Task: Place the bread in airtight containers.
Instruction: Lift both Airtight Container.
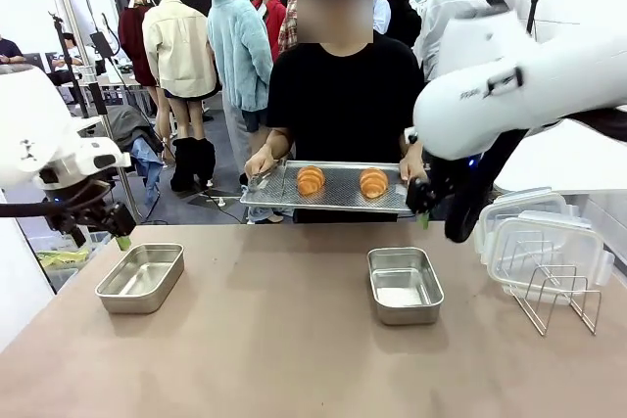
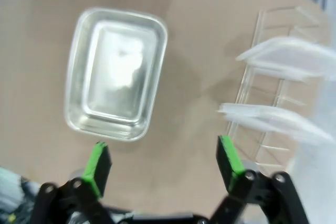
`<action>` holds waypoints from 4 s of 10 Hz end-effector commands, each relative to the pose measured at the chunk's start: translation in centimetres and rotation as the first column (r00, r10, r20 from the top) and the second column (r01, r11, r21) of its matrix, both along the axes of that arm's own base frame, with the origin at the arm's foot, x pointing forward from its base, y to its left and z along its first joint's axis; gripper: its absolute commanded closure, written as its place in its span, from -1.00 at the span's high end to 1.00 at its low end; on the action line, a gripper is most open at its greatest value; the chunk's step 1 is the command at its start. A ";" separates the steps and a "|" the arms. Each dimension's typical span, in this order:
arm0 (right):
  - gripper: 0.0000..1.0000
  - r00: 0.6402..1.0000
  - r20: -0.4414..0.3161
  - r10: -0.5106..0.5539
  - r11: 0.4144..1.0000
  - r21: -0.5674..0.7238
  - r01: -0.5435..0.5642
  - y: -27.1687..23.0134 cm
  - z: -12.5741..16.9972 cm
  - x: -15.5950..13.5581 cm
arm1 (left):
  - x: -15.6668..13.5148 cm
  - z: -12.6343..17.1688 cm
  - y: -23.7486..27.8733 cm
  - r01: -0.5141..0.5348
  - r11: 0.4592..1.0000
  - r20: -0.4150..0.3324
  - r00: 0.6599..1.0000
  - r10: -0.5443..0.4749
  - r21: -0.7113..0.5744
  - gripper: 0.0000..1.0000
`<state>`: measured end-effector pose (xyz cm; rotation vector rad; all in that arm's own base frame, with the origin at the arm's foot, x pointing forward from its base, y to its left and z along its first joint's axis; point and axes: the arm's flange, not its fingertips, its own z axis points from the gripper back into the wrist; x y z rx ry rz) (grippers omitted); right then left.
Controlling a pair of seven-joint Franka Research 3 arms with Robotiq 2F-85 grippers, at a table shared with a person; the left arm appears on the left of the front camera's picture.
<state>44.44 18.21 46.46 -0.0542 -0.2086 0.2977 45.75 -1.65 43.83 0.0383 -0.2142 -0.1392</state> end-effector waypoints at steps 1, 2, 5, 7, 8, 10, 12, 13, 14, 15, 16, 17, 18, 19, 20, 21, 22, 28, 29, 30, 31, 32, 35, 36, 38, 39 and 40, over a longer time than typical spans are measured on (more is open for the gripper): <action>1.00 0.995 -0.066 -0.070 0.998 -0.010 0.070 2.0 -4.2 1.6 | 3.0 -1.3 0.3 -0.028 1.000 -0.026 0.999 0.028 0.011 1.00; 1.00 0.993 -0.103 -0.050 0.999 -0.022 0.048 2.8 -6.1 1.5 | 3.8 -2.5 0.5 -0.071 0.997 -0.030 0.997 0.071 0.019 1.00; 1.00 0.992 -0.094 -0.088 0.996 -0.006 0.087 2.8 -10.8 3.4 | 6.1 -4.6 1.7 -0.130 0.991 0.015 0.991 0.129 0.014 1.00; 1.00 0.983 -0.063 -0.174 0.985 0.001 0.174 1.9 -12.1 3.8 | 7.3 -6.2 2.4 -0.126 0.992 0.017 0.992 0.126 0.003 1.00; 1.00 0.982 -0.068 -0.177 0.984 -0.003 0.177 1.4 -12.4 3.8 | 7.6 -6.8 2.6 -0.128 0.992 0.015 0.992 0.127 0.020 1.00; 1.00 0.979 -0.068 -0.193 0.981 0.016 0.194 0.3 -13.1 4.2 | 8.2 -7.6 2.7 -0.106 0.994 0.032 0.994 0.106 -0.004 1.00; 1.00 0.982 -0.088 -0.169 0.985 0.018 0.171 0.1 -12.4 4.3 | 7.5 -7.5 2.5 -0.108 0.994 0.007 0.994 0.108 -0.004 1.00; 1.00 0.982 -0.088 -0.169 0.985 0.018 0.171 0.1 -12.4 4.3 | 7.5 -7.5 2.5 -0.108 0.994 0.007 0.994 0.108 -0.004 1.00; 1.00 0.982 -0.085 -0.170 0.985 0.018 0.172 -0.1 -12.5 4.4 | 7.9 -8.0 2.5 -0.107 0.994 0.005 0.994 0.107 -0.006 1.00; 1.00 0.970 -0.063 -0.235 0.972 0.001 0.235 -0.3 -12.5 4.9 | 8.4 -8.1 2.6 -0.081 0.996 0.015 0.997 0.081 -0.025 1.00; 1.00 0.964 -0.071 -0.257 0.966 0.011 0.258 -0.3 -13.0 5.2 | 9.1 -9.0 2.7 -0.088 0.996 -0.019 0.996 0.088 -0.028 1.00; 1.00 0.960 -0.077 -0.269 0.962 0.025 0.271 -0.1 -13.4 5.2 | 9.5 -9.5 2.8 -0.092 0.995 -0.038 0.995 0.091 -0.027 1.00; 1.00 0.963 -0.088 -0.253 0.965 0.053 0.259 -0.2 -13.7 5.4 | 9.7 -9.7 2.9 -0.045 0.998 -0.031 0.999 0.043 -0.054 1.00; 1.00 0.964 -0.087 -0.250 0.965 0.064 0.255 0.0 -13.9 5.4 | 10.0 -9.9 3.0 -0.061 0.997 -0.038 0.998 0.059 -0.051 1.00; 1.00 0.962 -0.077 -0.262 0.963 0.049 0.266 0.3 -14.3 5.7 | 10.3 -10.2 3.1 -0.057 0.996 -0.034 0.998 0.055 -0.062 1.00; 1.00 0.962 -0.087 -0.260 0.963 0.047 0.264 0.5 -14.5 5.7 | 10.5 -10.7 3.2 -0.064 0.996 -0.053 0.997 0.061 -0.059 1.00; 1.00 0.961 -0.084 -0.264 0.962 0.049 0.269 0.5 -14.5 5.8 | 10.9 -11.1 3.2 -0.064 0.997 -0.074 0.995 0.060 -0.047 1.00; -0.38 0.960 -0.070 -0.271 0.961 0.035 0.274 1.0 -14.1 5.8 | 10.9 -11.0 4.0 -0.090 0.996 -0.058 0.994 0.088 -0.025 -0.46; -0.77 0.961 -0.072 -0.268 0.962 0.035 0.271 1.1 -14.1 5.8 | 10.8 -10.9 4.1 -0.083 0.996 -0.055 0.995 0.082 -0.018 -0.86; -1.00 0.961 -0.069 -0.268 0.962 0.037 0.271 1.1 -14.0 5.8 | 10.7 -10.7 4.2 -0.078 0.997 -0.050 0.996 0.077 -0.013 -1.00; -1.00 0.961 -0.070 -0.267 0.962 0.035 0.270 1.1 -13.9 5.8 | 10.6 -10.6 4.3 -0.078 0.997 -0.050 0.996 0.077 -0.017 -1.00; -1.00 0.962 -0.070 -0.265 0.963 0.038 0.268 1.2 -14.0 5.9 | 10.7 -10.6 4.3 -0.082 0.996 -0.051 0.995 0.081 -0.016 -1.00; -1.00 0.959 -0.072 -0.273 0.960 0.039 0.276 1.0 -14.2 5.9 | 10.6 -10.5 4.2 -0.082 0.997 -0.055 0.995 0.082 -0.006 -1.00; -1.00 0.959 -0.073 -0.275 0.959 0.044 0.279 0.9 -14.2 5.9 | 10.5 -10.4 4.2 -0.078 0.997 -0.058 0.995 0.077 -0.009 -1.00; -1.00 0.959 -0.085 -0.270 0.961 0.043 0.275 0.8 -14.3 6.1 | 10.5 -10.2 4.2 -0.101 0.995 -0.058 0.993 0.101 -0.006 -1.00; -1.00 0.965 -0.081 -0.248 0.966 0.051 0.252 0.6 -13.7 5.7 | 10.1 -9.9 4.0 -0.093 0.996 -0.053 0.994 0.093 -0.001 -1.00; -1.00 0.965 -0.081 -0.248 0.966 0.051 0.252 0.6 -13.7 5.7 | 10.7 -10.8 4.0 -0.087 0.996 -0.048 0.995 0.085 -0.029 -1.00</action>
